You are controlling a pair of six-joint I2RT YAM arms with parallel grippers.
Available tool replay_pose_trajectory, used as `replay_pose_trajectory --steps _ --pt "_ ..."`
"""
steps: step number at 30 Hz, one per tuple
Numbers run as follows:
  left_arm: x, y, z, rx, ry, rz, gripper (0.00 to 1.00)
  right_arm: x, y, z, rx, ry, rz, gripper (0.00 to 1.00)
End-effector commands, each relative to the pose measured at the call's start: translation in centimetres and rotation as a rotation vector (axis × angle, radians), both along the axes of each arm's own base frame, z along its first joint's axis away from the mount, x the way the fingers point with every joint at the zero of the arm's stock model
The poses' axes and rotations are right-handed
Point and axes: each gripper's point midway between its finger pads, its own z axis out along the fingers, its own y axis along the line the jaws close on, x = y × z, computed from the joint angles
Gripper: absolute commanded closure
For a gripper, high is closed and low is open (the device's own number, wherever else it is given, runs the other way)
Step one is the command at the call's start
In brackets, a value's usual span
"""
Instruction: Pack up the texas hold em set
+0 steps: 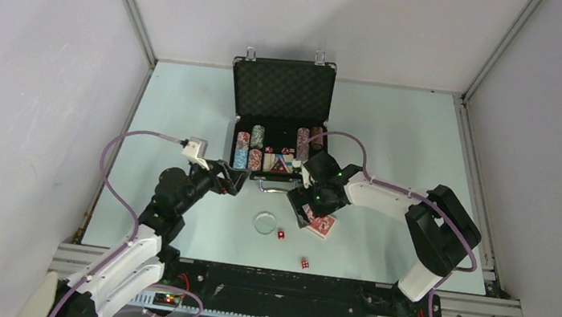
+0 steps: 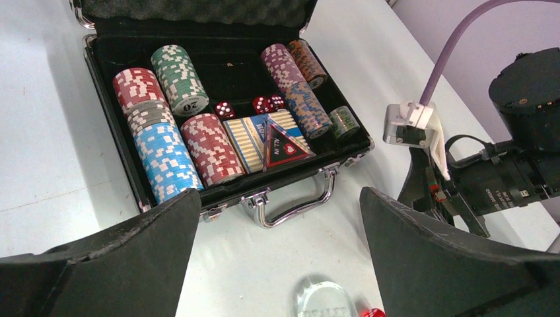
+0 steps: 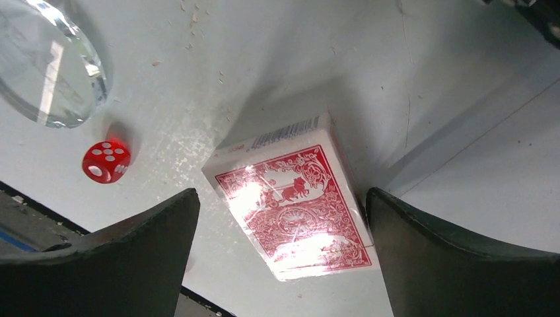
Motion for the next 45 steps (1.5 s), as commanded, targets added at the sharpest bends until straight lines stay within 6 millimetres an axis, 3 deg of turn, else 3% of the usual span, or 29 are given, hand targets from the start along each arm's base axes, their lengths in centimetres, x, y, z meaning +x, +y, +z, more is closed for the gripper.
replay_pose_trajectory --steps 1,10,18,23,25,26,30,36,42,45 --pt "0.5 -0.3 2.7 0.002 -0.083 -0.009 0.02 -0.1 -1.7 -0.4 -0.115 -0.035 -0.033 0.00" --pt "0.5 -0.4 2.6 0.005 -0.081 -0.011 0.02 -0.8 -2.8 -0.6 -0.222 -0.049 0.006 0.03" --pt "0.5 -0.4 2.6 0.005 -0.080 -0.012 0.02 -0.3 -0.6 -1.0 -0.207 -0.060 0.073 0.08" --pt "0.5 -0.2 2.6 0.012 -0.082 -0.001 0.02 0.5 0.9 -0.4 -0.187 -0.089 0.112 0.25" --pt "0.5 -0.2 2.6 0.012 -0.084 -0.001 0.02 1.0 1.1 0.4 -0.181 -0.123 0.127 0.39" --pt "0.5 -0.2 2.6 0.011 -0.083 -0.001 0.02 1.6 1.2 1.2 -0.180 -0.170 0.125 0.44" --pt "0.4 -0.3 2.7 0.007 -0.087 -0.006 0.02 3.6 1.9 5.1 -0.140 -0.355 0.128 0.52" --pt "0.4 -0.5 2.7 0.000 -0.083 -0.013 0.02 5.6 3.4 11.0 -0.013 -0.528 0.130 0.57" --pt "0.4 -0.6 2.7 -0.006 -0.080 -0.016 0.02 8.2 5.6 14.6 0.059 -0.619 0.272 0.55" --pt "0.4 -0.6 2.7 -0.008 -0.078 -0.019 0.02 11.0 6.7 15.8 0.096 -0.661 0.310 0.54"
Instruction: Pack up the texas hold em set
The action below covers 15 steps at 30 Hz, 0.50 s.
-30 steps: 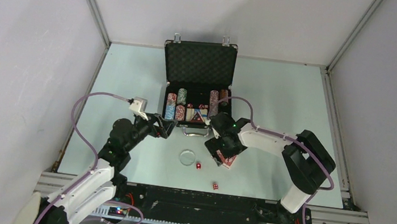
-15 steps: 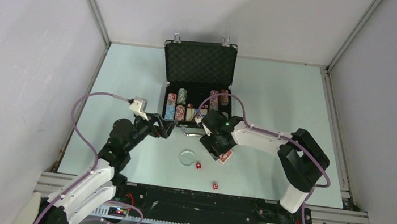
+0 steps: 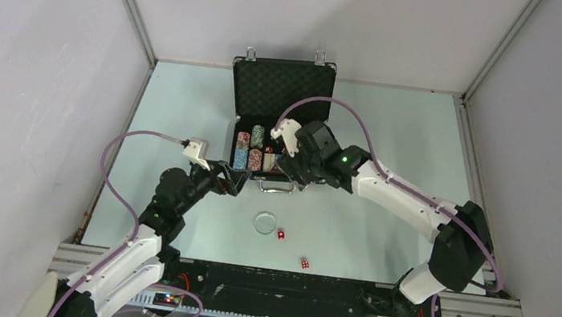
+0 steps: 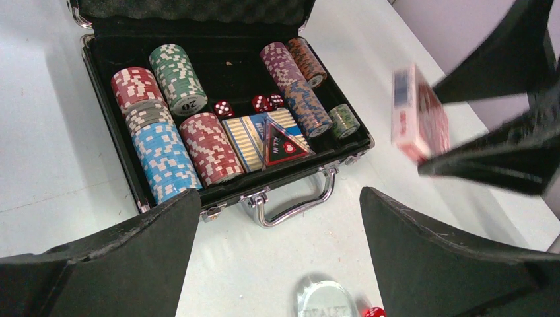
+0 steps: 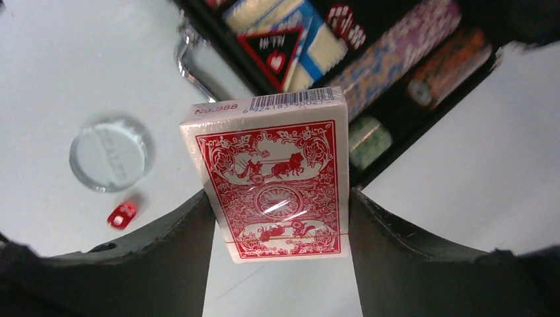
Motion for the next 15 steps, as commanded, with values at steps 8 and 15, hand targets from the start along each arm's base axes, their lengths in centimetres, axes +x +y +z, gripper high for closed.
replay_pose_trajectory --steps 8,15 --pt "0.4 -0.4 2.9 -0.018 -0.087 -0.010 0.02 10.3 4.9 3.7 -0.045 -0.258 0.268 0.49" --pt "0.5 -0.3 3.0 -0.018 -0.091 -0.006 0.03 14.8 6.5 1.0 -0.165 -0.266 0.364 0.49"
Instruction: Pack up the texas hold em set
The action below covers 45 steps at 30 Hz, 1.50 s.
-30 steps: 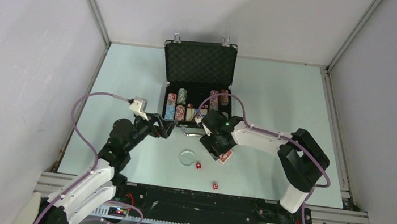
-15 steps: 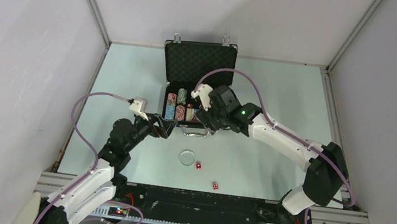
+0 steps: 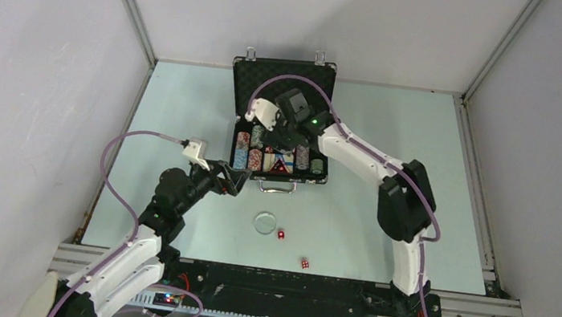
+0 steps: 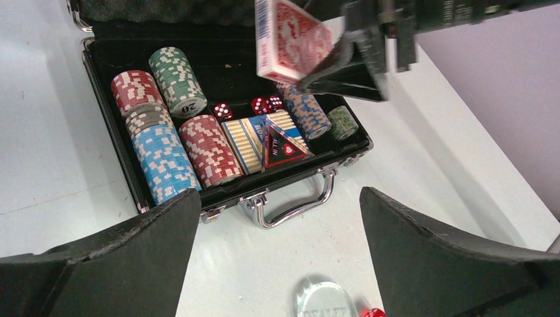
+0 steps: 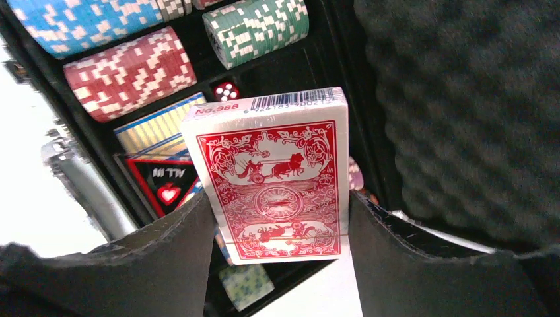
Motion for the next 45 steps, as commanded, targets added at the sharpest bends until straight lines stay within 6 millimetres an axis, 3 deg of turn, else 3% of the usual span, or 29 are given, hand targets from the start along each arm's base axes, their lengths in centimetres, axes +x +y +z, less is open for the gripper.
replay_pose_trajectory --steps 1,10,22,26,29,38,45 --pt "0.5 -0.3 2.9 -0.017 -0.086 -0.007 0.02 2.9 1.0 1.1 -0.051 -0.087 0.104 0.49" --pt "0.6 -0.5 2.7 -0.011 -0.078 -0.014 0.02 6.3 1.7 -1.6 -0.117 -0.187 0.186 0.48" --pt "1.0 -0.9 2.0 -0.002 -0.050 -0.026 0.02 7.4 3.2 -4.0 -0.118 -0.203 0.260 0.46" --pt "1.1 -0.9 1.8 0.000 -0.044 -0.029 0.02 7.9 3.2 -4.1 -0.121 -0.217 0.240 0.34" --pt "1.1 -1.0 1.8 0.000 -0.042 -0.029 0.02 8.1 3.3 -3.7 -0.100 -0.232 0.215 0.25" --pt "1.3 -1.0 1.7 0.006 -0.023 -0.027 0.02 7.9 3.5 -0.9 0.001 -0.239 0.161 0.14" --pt "1.2 -1.0 1.8 0.004 -0.027 -0.031 0.02 7.8 3.2 2.3 0.133 -0.214 0.065 0.19"
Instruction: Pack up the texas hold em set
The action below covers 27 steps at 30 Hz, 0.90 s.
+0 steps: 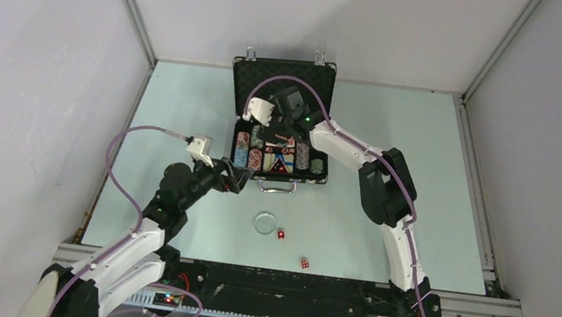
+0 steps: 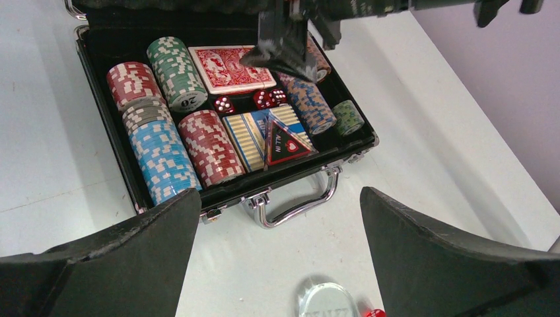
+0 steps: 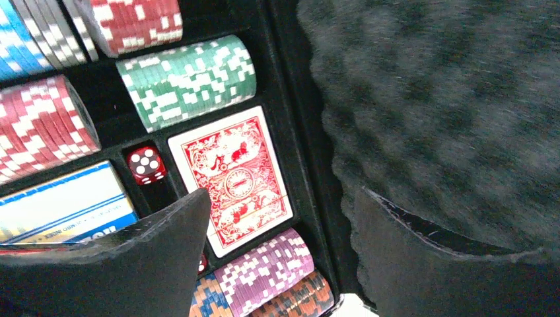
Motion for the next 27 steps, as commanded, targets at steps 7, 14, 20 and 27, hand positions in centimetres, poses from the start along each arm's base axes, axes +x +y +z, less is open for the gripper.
replay_pose_trajectory --steps 7,14,20,27 --pt "0.4 -0.4 2.5 -0.009 -0.069 -0.016 0.02 -3.9 -0.4 10.0 0.344 0.149 -0.204 0.23" --pt "0.7 0.1 2.1 0.000 -0.054 0.018 0.02 -11.0 -2.9 9.5 0.376 0.345 -0.549 0.26" --pt "0.7 0.0 1.8 0.001 -0.043 0.015 0.02 -20.3 -5.8 5.7 0.382 0.456 -0.725 0.26" --pt "0.7 -0.6 1.5 0.001 -0.027 -0.007 0.01 -28.7 -9.7 2.3 0.519 0.630 -0.869 0.27"
